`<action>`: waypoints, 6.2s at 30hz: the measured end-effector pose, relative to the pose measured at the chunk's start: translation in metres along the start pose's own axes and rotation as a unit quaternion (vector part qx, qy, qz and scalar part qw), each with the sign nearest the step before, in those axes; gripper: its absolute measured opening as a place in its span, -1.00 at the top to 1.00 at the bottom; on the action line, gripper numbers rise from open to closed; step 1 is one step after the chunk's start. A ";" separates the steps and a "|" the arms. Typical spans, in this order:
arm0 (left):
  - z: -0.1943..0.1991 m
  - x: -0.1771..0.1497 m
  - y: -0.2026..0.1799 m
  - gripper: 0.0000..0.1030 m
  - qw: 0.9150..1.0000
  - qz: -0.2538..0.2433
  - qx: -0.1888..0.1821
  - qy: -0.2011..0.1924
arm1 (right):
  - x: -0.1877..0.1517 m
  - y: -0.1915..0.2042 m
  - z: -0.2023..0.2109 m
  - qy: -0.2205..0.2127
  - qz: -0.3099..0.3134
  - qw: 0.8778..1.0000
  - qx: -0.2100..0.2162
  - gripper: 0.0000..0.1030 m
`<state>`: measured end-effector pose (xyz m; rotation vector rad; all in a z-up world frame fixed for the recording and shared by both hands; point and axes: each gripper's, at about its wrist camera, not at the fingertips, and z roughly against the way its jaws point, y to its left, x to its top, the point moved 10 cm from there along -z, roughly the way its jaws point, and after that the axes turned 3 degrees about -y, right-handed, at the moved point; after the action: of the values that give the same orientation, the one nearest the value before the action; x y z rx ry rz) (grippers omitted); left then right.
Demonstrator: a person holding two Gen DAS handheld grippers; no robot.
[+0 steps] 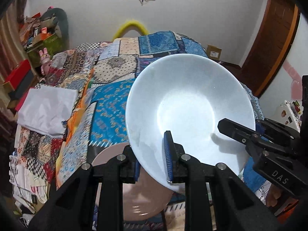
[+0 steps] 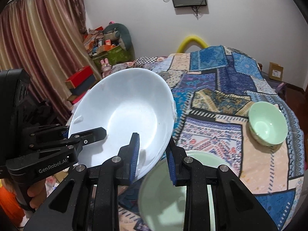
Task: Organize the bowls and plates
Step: 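Lower the white black-dotted bowl into the pale pink bowl, then open both grippers and withdraw from the white black-dotted bowl, then reach both grippers to the mint green bowl and grip its rim, then lift the mint green bowl with both grippers and carry it over the stack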
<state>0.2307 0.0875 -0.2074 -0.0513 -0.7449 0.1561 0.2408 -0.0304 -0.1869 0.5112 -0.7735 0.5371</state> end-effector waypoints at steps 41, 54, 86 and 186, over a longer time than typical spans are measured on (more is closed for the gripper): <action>-0.029 -0.109 0.086 0.59 0.994 0.051 0.032 0.096 | -0.086 0.073 -0.067 0.121 0.018 0.991 0.049 0.52; -0.045 -0.122 0.087 0.59 0.991 0.062 0.020 0.115 | -0.098 0.071 -0.075 0.152 0.031 0.987 0.040 0.52; -0.058 -0.106 0.079 0.30 0.984 0.014 0.075 0.159 | -0.080 0.039 -0.032 0.102 0.028 0.994 0.029 0.35; -0.227 0.053 -0.261 0.57 0.979 -0.141 -0.110 0.102 | -0.015 -0.292 0.025 0.009 -0.116 0.980 -0.164 0.65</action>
<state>0.4551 -0.1594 -0.3124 -0.1693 -0.5537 -0.2000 0.4003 -0.2687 -0.2498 0.2847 -0.7549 0.1915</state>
